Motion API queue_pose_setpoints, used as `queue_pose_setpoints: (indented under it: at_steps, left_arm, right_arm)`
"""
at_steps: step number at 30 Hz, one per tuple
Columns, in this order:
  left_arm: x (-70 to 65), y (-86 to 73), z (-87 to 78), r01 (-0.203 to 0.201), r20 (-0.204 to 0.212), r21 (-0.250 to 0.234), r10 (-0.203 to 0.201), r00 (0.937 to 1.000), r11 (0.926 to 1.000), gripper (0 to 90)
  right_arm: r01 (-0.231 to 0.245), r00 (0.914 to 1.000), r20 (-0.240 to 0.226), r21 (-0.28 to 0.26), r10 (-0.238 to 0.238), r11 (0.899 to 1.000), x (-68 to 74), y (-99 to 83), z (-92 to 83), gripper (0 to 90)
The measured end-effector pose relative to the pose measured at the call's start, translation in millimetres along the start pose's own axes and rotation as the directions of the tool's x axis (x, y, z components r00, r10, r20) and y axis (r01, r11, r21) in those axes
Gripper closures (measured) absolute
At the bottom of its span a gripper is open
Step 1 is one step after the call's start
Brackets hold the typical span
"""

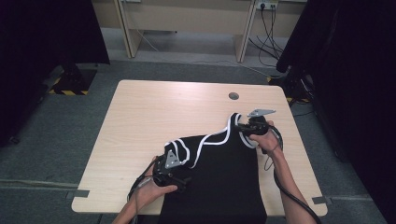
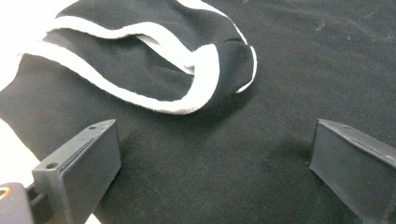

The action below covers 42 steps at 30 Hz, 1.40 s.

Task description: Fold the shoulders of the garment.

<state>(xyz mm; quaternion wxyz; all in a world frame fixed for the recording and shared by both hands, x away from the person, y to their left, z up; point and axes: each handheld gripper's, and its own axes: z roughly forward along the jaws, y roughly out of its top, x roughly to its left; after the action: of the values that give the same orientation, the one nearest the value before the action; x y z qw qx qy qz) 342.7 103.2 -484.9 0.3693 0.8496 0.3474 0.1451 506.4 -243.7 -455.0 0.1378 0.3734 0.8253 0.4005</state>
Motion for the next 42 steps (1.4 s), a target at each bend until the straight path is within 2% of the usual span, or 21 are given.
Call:
queue_pose_setpoints:
  at_steps: [3,5,13,18,21,22,25,26,30,33,36,38,40,42]
  left_arm:
    - [0.0,0.0,0.0,0.0,0.0,0.0,0.0,1.0,1.0,1.2]
    - [0.0,0.0,0.0,0.0,0.0,0.0,0.0,1.0,1.0,1.2]
    - [0.0,0.0,0.0,0.001,0.0,0.0,-0.001,1.0,1.0,1.2]
    - [0.0,0.0,0.0,0.001,0.0,0.0,-0.001,1.0,1.0,1.2]
    - [0.0,0.0,0.0,0.001,-0.001,0.0,-0.001,1.0,1.0,1.2]
    - [0.0,0.0,0.0,0.001,-0.001,0.0,-0.001,1.0,1.0,1.2]
    - [0.0,0.0,0.0,0.001,-0.001,0.0,-0.001,1.0,1.0,1.2]
    - [0.0,0.0,0.0,0.001,-0.001,0.0,-0.001,1.0,1.0,1.2]
    - [0.0,0.0,0.0,0.001,0.0,0.0,-0.001,1.0,1.0,1.2]
    - [0.0,0.0,0.0,0.001,-0.001,0.0,-0.001,1.0,1.0,1.2]
    - [0.0,-0.1,0.0,0.001,-0.001,0.0,-0.001,1.0,1.0,1.2]
    - [0.0,-0.1,0.0,0.001,-0.001,0.0,-0.001,1.0,1.0,1.2]
    - [0.0,-0.1,0.0,0.001,-0.001,0.0,-0.001,1.0,1.0,1.2]
    - [0.0,-0.1,-0.1,0.001,-0.001,0.0,-0.001,1.0,1.0,1.2]
  right_arm:
    - [0.017,0.9998,-0.012,-0.026,-0.017,1.0,3.8,-0.2,-7.2,82.7]
    - [0.05,0.9982,-0.03,-0.062,-0.052,0.997,13.2,-2.7,-18.1,81.5]
    - [0.126,0.9893,-0.059,-0.12,-0.134,0.985,39.8,-16.3,-38.9,79.7]
    - [0.155,0.9843,-0.063,-0.131,-0.165,0.979,52.5,-26.2,-49.9,70.9]
    - [0.159,0.9831,-0.071,-0.132,-0.169,0.978,59.5,-31.7,-60.1,61.7]
    - [0.159,0.9831,-0.071,-0.132,-0.169,0.978,59.5,-31.7,-60.1,61.7]
    - [0.148,0.9847,-0.071,-0.141,-0.159,0.979,62.4,-29.4,-65.0,54.2]
    - [0.152,0.984,-0.073,-0.136,-0.163,0.979,64.8,-26.3,-63.5,49.6]
    - [0.165,0.9814,-0.083,-0.098,-0.173,0.981,74.1,-18.8,-52.8,40.3]
    - [0.189,0.9785,-0.07,-0.064,-0.194,0.98,81.3,-8.0,-37.9,36.0]
    - [0.177,0.9807,-0.079,-0.029,-0.179,0.984,84.1,3.5,-19.9,34.5]
    - [0.159,0.9838,-0.083,-0.008,-0.159,0.987,85.0,10.9,-8.4,36.1]
    - [0.164,0.9825,-0.094,0.023,-0.161,0.986,86.6,16.6,2.1,41.7]
    - [0.169,0.981,-0.107,0.065,-0.162,0.983,87.2,18.8,11.8,53.6]
